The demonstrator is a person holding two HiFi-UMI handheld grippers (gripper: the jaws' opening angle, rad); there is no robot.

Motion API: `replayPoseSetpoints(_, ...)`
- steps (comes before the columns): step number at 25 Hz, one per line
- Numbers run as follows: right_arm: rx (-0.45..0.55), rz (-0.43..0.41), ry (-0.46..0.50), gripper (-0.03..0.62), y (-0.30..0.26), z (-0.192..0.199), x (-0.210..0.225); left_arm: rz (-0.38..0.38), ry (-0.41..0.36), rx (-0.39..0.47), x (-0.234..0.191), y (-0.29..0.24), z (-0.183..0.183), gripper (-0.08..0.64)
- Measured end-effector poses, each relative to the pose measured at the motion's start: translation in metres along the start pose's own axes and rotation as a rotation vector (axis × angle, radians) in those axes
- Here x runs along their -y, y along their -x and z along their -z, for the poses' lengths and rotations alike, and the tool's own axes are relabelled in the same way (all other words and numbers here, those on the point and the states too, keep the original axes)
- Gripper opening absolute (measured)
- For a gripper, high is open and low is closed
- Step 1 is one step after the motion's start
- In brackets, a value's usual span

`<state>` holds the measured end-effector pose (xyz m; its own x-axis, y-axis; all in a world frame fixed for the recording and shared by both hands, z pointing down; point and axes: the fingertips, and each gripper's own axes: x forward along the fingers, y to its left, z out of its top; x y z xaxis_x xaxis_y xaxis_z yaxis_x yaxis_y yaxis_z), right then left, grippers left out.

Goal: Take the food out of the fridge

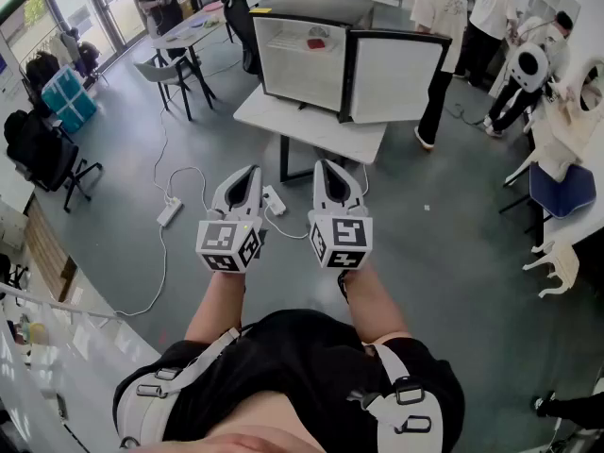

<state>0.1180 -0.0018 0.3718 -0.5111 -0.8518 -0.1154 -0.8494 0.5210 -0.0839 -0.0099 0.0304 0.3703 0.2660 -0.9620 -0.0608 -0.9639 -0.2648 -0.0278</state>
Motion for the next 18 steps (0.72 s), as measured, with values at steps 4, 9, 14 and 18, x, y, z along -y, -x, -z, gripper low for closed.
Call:
replayPoseSetpoints(4,0.002,-0.004,0.001,0.008,-0.004,0.003,-0.008,0.004,0.003,0.003,-0.007,0.002,0.001,-0.002)
replayPoseSetpoints(9,0.027,-0.014,-0.019,0.009,-0.007,0.001,-0.023,0.006,0.007,0.008,-0.019,0.008,0.0,-0.002)
replayPoseSetpoints(14,0.019,-0.009,0.0,0.008,-0.013,0.005,-0.041,0.009,0.012,0.018,-0.036,0.017,0.0,-0.002)
replayPoseSetpoints(18,0.015,0.005,0.01,0.009,-0.014,0.011,-0.06,0.021,0.018,0.018,-0.051,0.027,0.005,-0.002)
